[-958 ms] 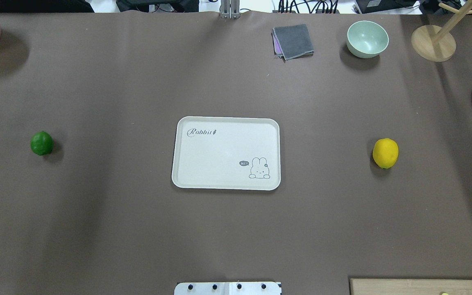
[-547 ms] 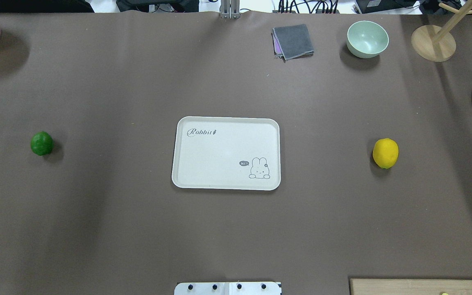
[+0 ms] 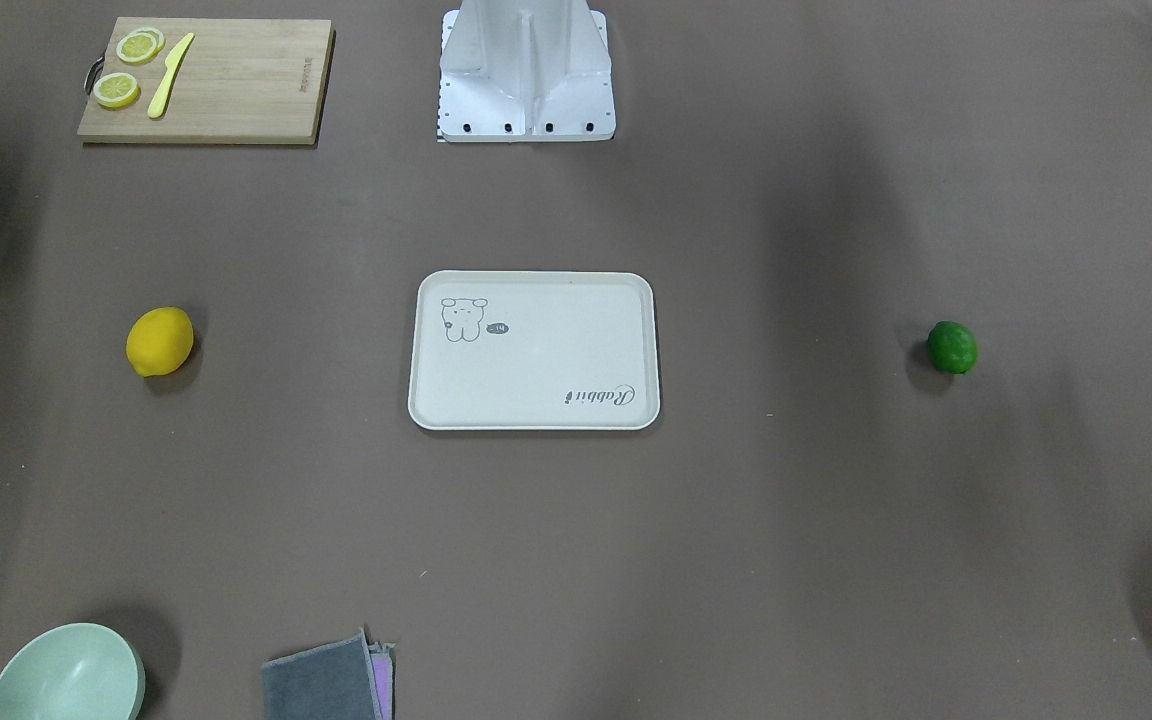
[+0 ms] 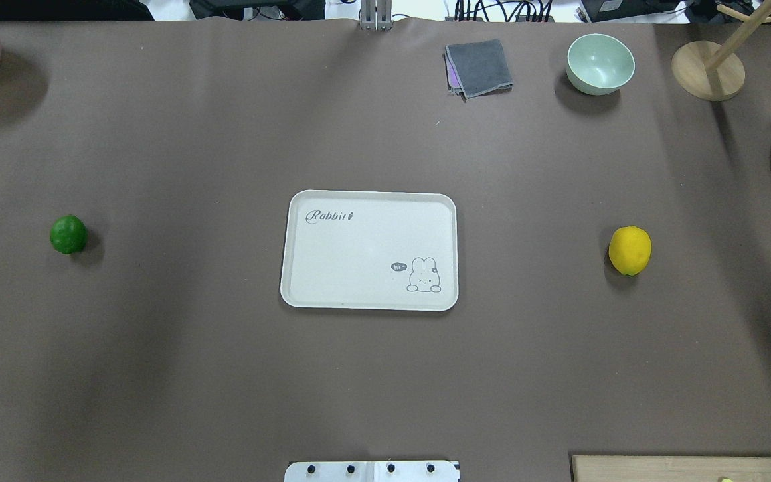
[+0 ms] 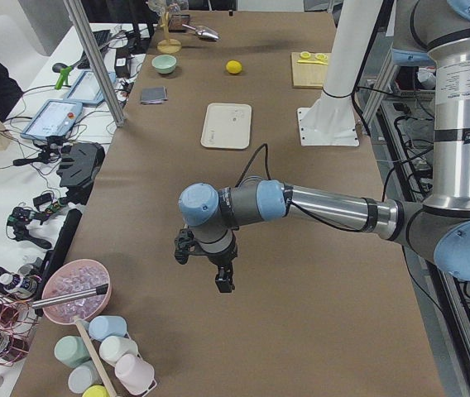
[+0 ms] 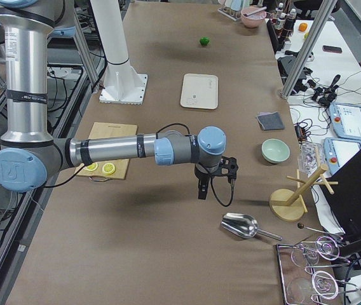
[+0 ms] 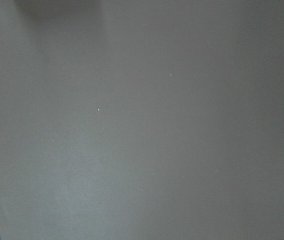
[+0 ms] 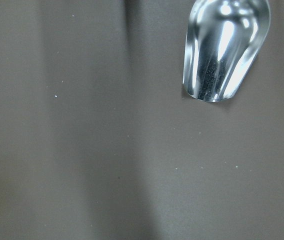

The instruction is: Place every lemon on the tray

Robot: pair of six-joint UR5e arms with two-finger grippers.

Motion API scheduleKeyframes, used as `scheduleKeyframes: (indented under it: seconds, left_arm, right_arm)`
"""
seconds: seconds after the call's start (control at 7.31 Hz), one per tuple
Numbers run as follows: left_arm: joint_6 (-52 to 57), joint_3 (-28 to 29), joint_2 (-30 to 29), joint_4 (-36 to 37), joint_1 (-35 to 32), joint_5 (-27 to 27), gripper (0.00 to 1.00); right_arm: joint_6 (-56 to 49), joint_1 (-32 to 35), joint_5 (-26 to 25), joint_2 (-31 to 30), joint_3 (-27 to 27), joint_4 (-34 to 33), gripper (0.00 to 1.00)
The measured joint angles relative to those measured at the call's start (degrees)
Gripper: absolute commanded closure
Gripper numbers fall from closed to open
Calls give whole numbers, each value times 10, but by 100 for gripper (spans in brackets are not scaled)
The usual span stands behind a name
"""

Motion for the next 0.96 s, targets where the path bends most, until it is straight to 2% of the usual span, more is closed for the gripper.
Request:
scheduleKeyframes:
  seconds: [0.41, 0.96]
  left_arm:
    - [-154, -32, -5, -59, 52, -34, 3]
    - [-379, -52, -8, -185, 170, -35, 3]
  right_arm:
    - [44, -41, 1, 15, 8, 3, 2]
    - [140, -114, 0, 46, 32, 5, 2]
